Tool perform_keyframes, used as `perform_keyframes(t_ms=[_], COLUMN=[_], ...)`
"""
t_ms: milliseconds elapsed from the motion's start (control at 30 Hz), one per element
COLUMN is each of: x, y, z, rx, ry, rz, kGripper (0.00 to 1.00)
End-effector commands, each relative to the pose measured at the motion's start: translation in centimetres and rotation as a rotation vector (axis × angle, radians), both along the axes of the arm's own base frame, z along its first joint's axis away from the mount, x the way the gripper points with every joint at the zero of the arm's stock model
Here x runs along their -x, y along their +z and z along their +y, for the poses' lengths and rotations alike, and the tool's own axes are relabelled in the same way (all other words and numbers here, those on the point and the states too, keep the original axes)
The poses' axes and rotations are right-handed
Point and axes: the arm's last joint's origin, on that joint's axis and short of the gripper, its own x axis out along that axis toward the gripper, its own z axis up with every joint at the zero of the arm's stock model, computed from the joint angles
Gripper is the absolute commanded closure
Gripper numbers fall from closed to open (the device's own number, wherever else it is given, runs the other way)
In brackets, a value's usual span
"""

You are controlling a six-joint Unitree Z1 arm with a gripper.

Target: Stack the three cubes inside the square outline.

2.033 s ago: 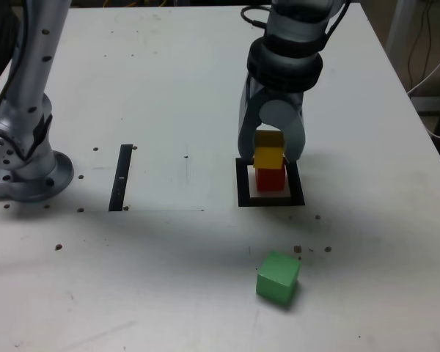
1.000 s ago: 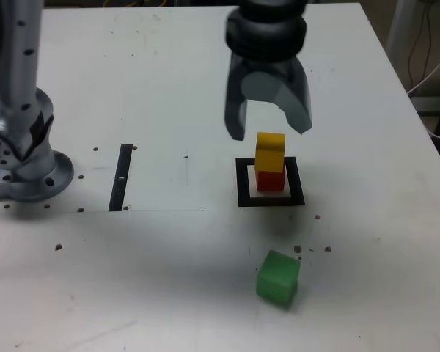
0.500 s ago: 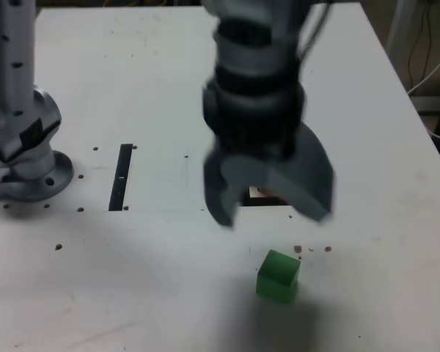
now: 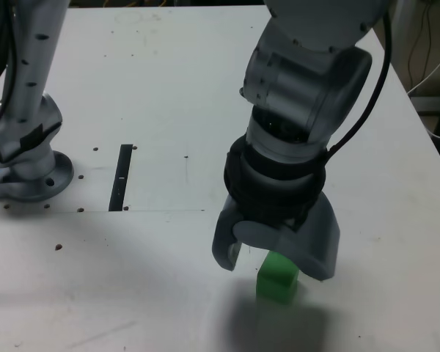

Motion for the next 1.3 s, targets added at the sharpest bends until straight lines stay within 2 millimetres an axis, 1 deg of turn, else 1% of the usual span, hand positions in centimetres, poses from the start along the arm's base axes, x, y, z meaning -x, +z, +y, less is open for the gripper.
perform_keyframes(t_ms=[0,133,233,500,633,700,867,1000,1100,1267], x=[0.0,-0.3,-0.7,-2.5,-2.6,-2.6,-2.8,-2.9,-3.0,-3.3], y=[0.0,-0.4,-1.1,-5.0,-5.0,-4.8,-4.7,-4.6,-4.6,-4.8], z=[0.2,0.0,-0.1,-0.1,0.1,0.3,0.5,0.5,0.5,0.7], rx=[0.003,0.013,0.016,0.029,0.012,0.005,0.002,0.005,0.018,0.039], ry=[0.002,0.001,0.001,-0.021,-0.026,-0.027,-0.021,-0.018,-0.017,-0.023], rz=[0.005,-0.001,0.002,0.085,0.071,0.063,0.052,0.049,0.048,0.049], kGripper=[0.01,0.02,0.05,0.13,0.17,0.24,0.5,0.66,0.73,0.74])
